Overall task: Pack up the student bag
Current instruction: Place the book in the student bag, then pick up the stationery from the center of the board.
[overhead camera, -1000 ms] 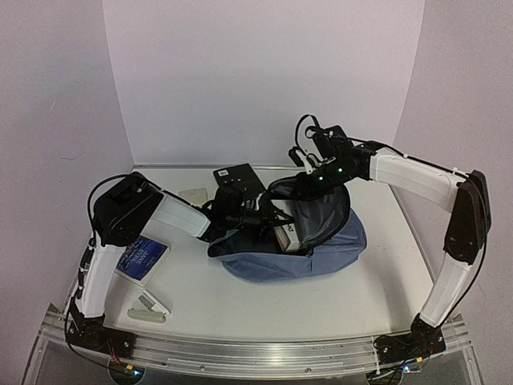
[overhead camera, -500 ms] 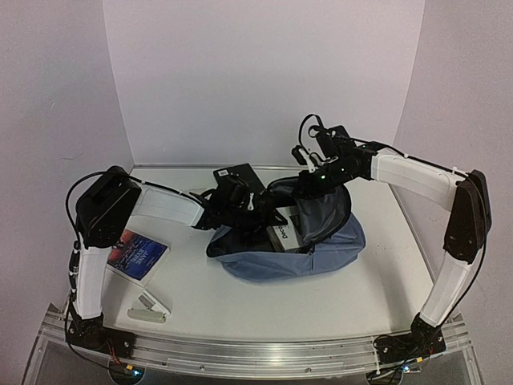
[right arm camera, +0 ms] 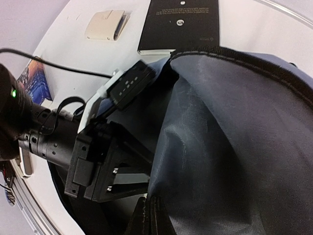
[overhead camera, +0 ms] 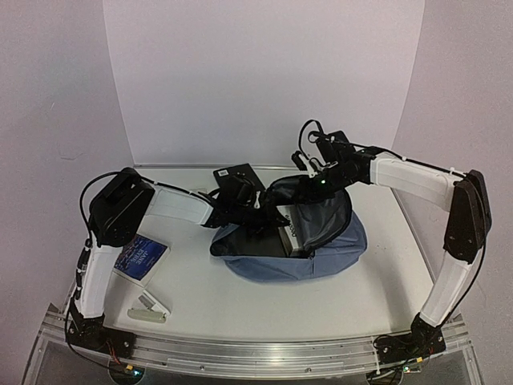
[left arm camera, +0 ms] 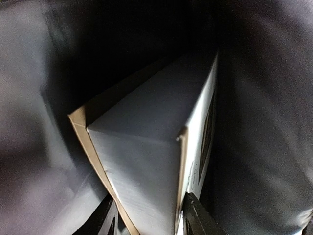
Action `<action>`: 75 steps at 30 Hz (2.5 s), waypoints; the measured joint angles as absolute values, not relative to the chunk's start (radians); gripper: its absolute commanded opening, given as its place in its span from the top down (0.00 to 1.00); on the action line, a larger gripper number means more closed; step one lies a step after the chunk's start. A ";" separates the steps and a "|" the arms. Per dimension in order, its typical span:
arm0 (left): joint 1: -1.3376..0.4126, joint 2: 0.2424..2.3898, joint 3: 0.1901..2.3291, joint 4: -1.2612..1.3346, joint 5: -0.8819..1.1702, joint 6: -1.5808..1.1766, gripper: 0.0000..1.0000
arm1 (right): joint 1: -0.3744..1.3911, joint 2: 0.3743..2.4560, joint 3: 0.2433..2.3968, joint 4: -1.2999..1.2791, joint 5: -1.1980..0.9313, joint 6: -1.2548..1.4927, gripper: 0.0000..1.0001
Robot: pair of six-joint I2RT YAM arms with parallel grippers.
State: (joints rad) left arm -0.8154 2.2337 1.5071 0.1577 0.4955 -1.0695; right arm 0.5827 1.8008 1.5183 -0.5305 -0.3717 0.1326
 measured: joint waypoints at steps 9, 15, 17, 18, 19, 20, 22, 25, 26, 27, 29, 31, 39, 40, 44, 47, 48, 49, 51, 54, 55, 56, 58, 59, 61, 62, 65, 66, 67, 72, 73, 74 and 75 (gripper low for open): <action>-0.831 2.240 1.575 0.048 0.462 -0.951 0.17 | 0.542 1.800 1.483 -0.499 -0.387 0.128 1.00; -0.840 2.067 1.517 -0.095 0.389 -0.847 0.00 | 0.477 1.796 1.411 -0.473 -0.408 0.111 1.00; -0.840 1.993 1.503 -0.124 0.364 -0.820 0.00 | 0.457 1.795 1.385 -0.470 -0.408 0.102 1.00; -0.839 1.949 1.493 -0.139 0.349 -0.807 0.00 | 0.449 1.795 1.371 -0.470 -0.407 0.098 1.00; -0.838 1.916 1.484 -0.149 0.336 -0.798 0.00 | 0.441 1.795 1.356 -0.469 -0.407 0.093 1.00; -0.836 1.883 1.475 -0.158 0.321 -0.788 0.00 | 0.433 1.795 1.343 -0.469 -0.406 0.089 1.00; -0.829 1.823 1.451 -0.178 0.301 -0.778 0.00 | 0.418 1.795 1.319 -0.471 -0.406 0.079 1.00; -0.805 1.750 1.395 -0.211 0.265 -0.768 0.00 | 0.400 1.792 1.295 -0.470 -0.409 0.065 0.99; -0.792 1.730 1.372 -0.223 0.254 -0.765 0.00 | 0.395 1.790 1.287 -0.470 -0.410 0.059 0.96; -0.774 1.715 1.346 -0.235 0.245 -0.762 0.00 | 0.391 1.787 1.283 -0.471 -0.410 0.054 0.91; -0.733 1.693 1.288 -0.249 0.232 -0.762 0.00 | 0.384 1.783 1.275 -0.472 -0.410 0.045 0.82; -0.686 1.676 1.225 -0.269 0.216 -0.764 0.00 | 0.380 1.782 1.273 -0.472 -0.410 0.042 0.70; -0.636 1.605 1.142 -0.452 0.054 -0.765 0.00 | 0.380 1.778 1.273 -0.472 -0.428 0.034 0.26; -0.639 1.585 1.133 -0.484 0.031 -0.764 0.00 | 0.380 1.774 1.273 -0.473 -0.440 0.036 0.21; -0.643 1.530 1.099 -0.613 -0.039 -0.763 0.00 | 0.380 1.742 1.273 -0.478 -0.492 0.030 0.09; -0.643 1.508 1.058 -0.721 -0.079 -0.765 0.01 | 0.380 1.713 1.273 -0.480 -0.537 0.026 0.07; -0.643 1.505 1.047 -0.759 -0.088 -0.766 0.02 | 0.380 1.707 1.274 -0.480 -0.551 0.026 0.06; -0.643 1.505 1.040 -0.791 -0.096 -0.767 0.04 | 0.380 1.706 1.274 -0.481 -0.566 0.026 0.06; -0.649 1.507 1.034 -0.853 -0.116 -0.771 0.06 | 0.380 1.705 1.274 -0.489 -0.596 0.026 0.06; -0.671 1.525 1.036 -0.939 -0.157 -0.787 0.08 | 0.380 1.705 1.276 -0.499 -0.639 0.026 0.06; -0.682 1.542 1.039 -0.966 -0.168 -0.791 0.08 | 0.380 1.705 1.276 -0.500 -0.653 0.026 0.06; -0.692 1.558 1.041 -0.993 -0.179 -0.795 0.08 | 0.380 1.705 1.277 -0.502 -0.667 0.026 0.05; -0.710 1.592 1.046 -1.034 -0.189 -0.800 0.08 | 0.380 1.705 1.279 -0.506 -0.695 0.027 0.05; -0.716 1.610 1.047 -1.052 -0.191 -0.801 0.07 | 0.380 1.704 1.280 -0.509 -0.708 0.027 0.05; -0.726 1.649 1.047 -1.094 -0.194 -0.800 0.09 | 0.381 1.690 1.280 -0.518 -0.745 0.027 0.05; -0.726 1.650 1.047 -1.098 -0.194 -0.800 0.09 | 0.381 1.689 1.280 -0.518 -0.748 0.027 0.05; -0.724 1.652 1.046 -1.110 -0.194 -0.787 0.17 | 0.382 1.678 1.280 -0.519 -0.767 0.026 0.05; -0.721 1.652 1.045 -1.114 -0.192 -0.780 0.20 | 0.382 1.673 1.280 -0.521 -0.779 0.027 0.05; -0.717 1.655 1.045 -1.117 -0.191 -0.776 0.23 | 0.382 1.669 1.280 -0.521 -0.787 0.027 0.05; -0.688 1.694 1.044 -1.116 -0.186 -0.747 0.34 | 0.383 1.655 1.280 -0.525 -0.817 0.027 0.05; -0.684 1.706 1.044 -1.116 -0.186 -0.739 0.36 | 0.383 1.652 1.280 -0.525 -0.821 0.027 0.05; -0.680 1.718 1.044 -1.116 -0.187 -0.735 0.37 | 0.383 1.650 1.280 -0.526 -0.824 0.027 0.05; -0.677 1.732 1.044 -1.116 -0.190 -0.732 0.39 | 0.383 1.647 1.280 -0.526 -0.827 0.027 0.05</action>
State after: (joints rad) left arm -0.6772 1.7315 1.0438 -1.1161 -0.1897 -0.7320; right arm 0.3828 1.6467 1.2800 -0.5265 -0.8272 0.0265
